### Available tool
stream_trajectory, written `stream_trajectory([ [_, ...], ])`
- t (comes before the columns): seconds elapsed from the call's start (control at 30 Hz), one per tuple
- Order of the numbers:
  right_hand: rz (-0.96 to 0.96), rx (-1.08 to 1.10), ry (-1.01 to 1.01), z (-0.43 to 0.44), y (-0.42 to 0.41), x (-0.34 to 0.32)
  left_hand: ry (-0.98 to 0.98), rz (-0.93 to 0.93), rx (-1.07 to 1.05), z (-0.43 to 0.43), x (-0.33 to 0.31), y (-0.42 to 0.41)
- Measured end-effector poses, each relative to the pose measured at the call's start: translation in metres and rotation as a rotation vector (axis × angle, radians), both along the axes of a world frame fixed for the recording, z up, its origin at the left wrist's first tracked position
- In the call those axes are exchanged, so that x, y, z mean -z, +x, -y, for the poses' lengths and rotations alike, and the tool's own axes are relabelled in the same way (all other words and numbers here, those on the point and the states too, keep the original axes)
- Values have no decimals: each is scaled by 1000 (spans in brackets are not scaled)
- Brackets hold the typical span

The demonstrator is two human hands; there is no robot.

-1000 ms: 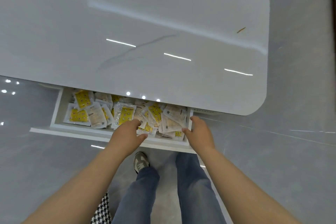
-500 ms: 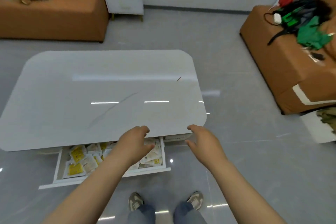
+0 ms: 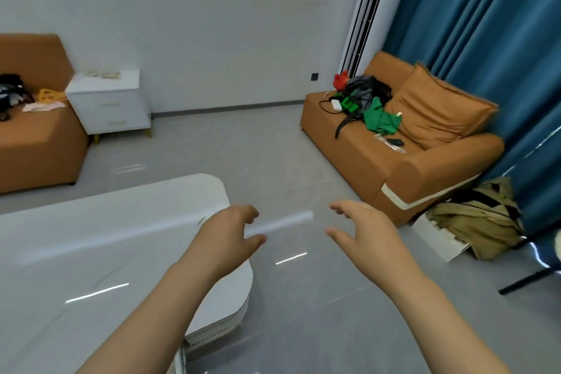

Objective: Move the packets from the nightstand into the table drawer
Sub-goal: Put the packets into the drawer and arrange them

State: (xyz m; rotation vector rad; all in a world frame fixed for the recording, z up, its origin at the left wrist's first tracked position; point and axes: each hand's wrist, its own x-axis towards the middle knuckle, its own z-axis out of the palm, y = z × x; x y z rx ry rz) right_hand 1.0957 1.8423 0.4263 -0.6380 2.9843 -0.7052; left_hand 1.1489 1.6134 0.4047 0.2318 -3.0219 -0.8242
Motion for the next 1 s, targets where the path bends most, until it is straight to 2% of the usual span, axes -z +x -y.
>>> stream_trajectory([
  [0.2, -67, 132, -66, -56, -53, -29, 7, -108, 114, -53, -36, -73],
  [0.43, -146, 207, -98, -74, -138, -52, 15, -187, 220, -69, -58, -172],
  [0.63, -212, 229, -125, -48, -240, -69, 41, -250, 242, -47, -74, -277],
  [1.0, -162, 138, -149, 37, -413, -71, 78, -228, 125, 32, -79, -430],
])
